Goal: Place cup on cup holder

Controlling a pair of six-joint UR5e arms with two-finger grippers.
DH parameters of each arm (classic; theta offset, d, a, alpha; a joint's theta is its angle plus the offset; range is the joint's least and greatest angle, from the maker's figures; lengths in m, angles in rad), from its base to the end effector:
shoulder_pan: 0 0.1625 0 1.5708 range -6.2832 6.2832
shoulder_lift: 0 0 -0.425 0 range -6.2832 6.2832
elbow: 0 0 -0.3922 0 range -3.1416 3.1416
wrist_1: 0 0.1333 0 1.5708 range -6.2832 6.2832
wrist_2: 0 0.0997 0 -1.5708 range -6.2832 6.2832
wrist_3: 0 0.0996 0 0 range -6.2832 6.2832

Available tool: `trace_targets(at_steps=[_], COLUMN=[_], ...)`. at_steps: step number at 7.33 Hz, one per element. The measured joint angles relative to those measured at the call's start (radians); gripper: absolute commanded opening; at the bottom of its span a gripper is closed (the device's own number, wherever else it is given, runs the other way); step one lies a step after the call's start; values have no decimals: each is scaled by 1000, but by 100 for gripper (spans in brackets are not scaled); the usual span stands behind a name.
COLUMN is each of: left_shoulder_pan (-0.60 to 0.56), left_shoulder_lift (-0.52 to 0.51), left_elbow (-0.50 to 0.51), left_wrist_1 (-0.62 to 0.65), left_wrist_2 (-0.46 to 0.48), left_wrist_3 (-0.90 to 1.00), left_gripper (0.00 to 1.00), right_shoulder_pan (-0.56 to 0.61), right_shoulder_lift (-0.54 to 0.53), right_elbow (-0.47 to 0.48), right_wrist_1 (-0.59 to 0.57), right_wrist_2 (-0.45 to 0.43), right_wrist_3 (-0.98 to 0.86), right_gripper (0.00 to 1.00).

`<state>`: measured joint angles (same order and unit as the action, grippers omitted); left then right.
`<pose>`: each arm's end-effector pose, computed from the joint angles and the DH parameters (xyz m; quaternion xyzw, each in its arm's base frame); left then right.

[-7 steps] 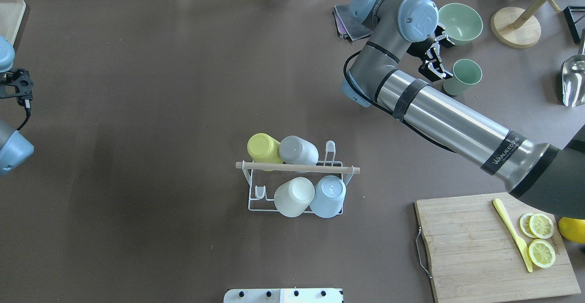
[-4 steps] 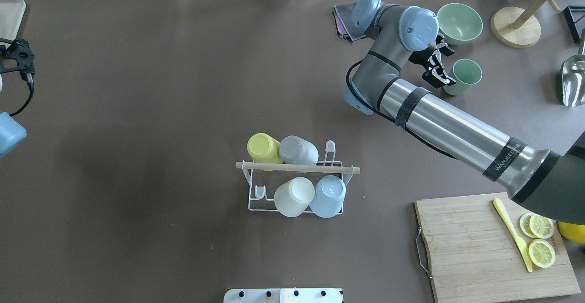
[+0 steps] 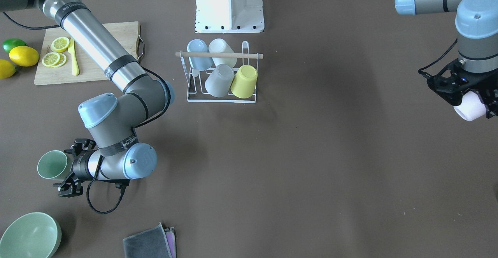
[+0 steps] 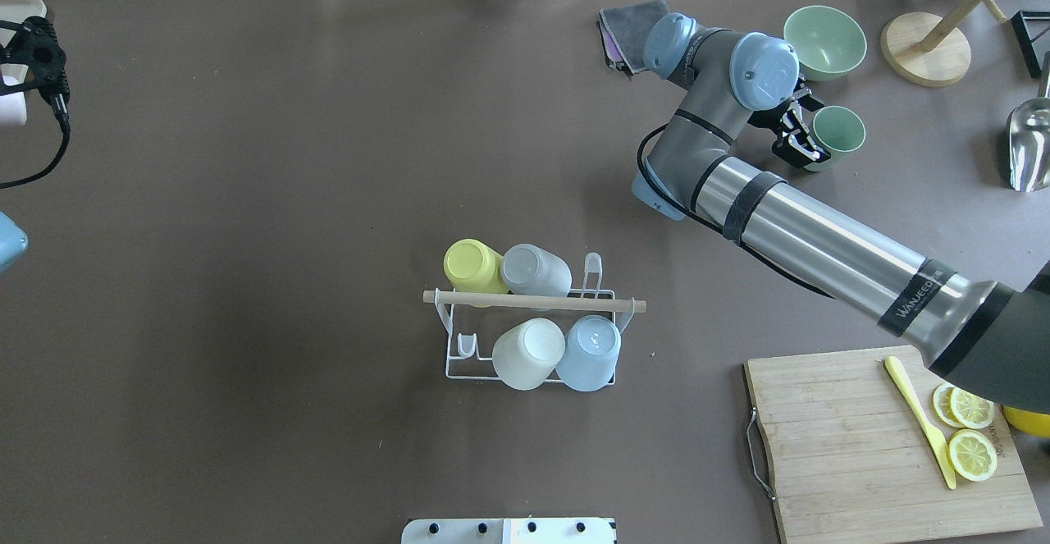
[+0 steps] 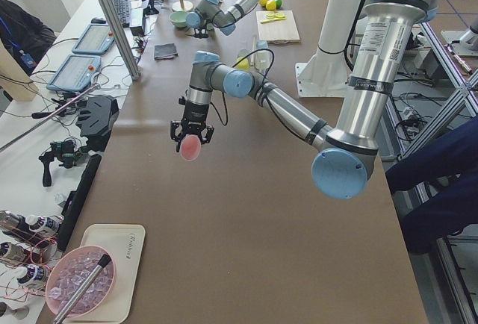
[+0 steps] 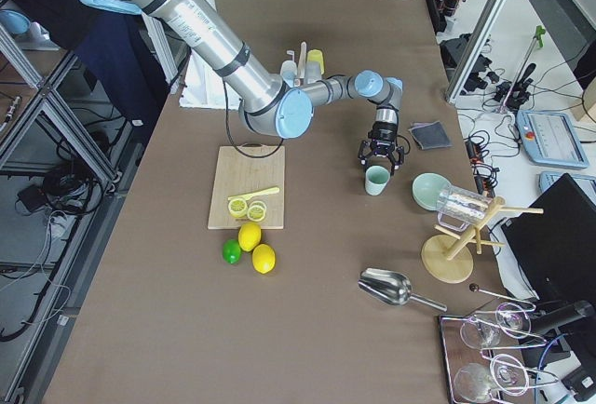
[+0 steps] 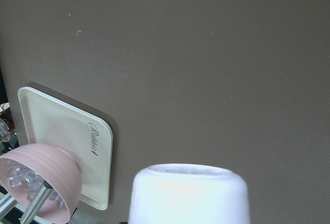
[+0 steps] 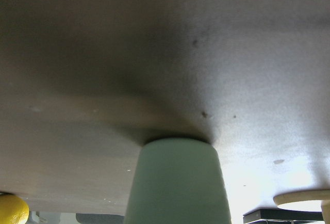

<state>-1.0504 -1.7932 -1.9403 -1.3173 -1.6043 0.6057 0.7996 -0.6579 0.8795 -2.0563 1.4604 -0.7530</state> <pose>0.1589 -0.5386 0.4190 0.1689 0.0093 0.5285 0.8319 -0.4467 -0.6666 0.4577 -0.1309 0.0559 -0.6886 0.7110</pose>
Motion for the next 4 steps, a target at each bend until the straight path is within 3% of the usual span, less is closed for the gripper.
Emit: trace_targets(at_steps=[4], left_shoulder_pan=[2], left_shoulder_lift=[6], left_elbow=[-2], left_wrist_1=[-246], left_wrist_2=[-86], left_wrist_3=[-63], left_gripper=[63], right_shoulder_pan=[-6], right_shoulder_lift=[1], right_elbow=[-26], right_wrist_1=[3], right_wrist_2=[-16], right_wrist_3=[-28], right_gripper=[99])
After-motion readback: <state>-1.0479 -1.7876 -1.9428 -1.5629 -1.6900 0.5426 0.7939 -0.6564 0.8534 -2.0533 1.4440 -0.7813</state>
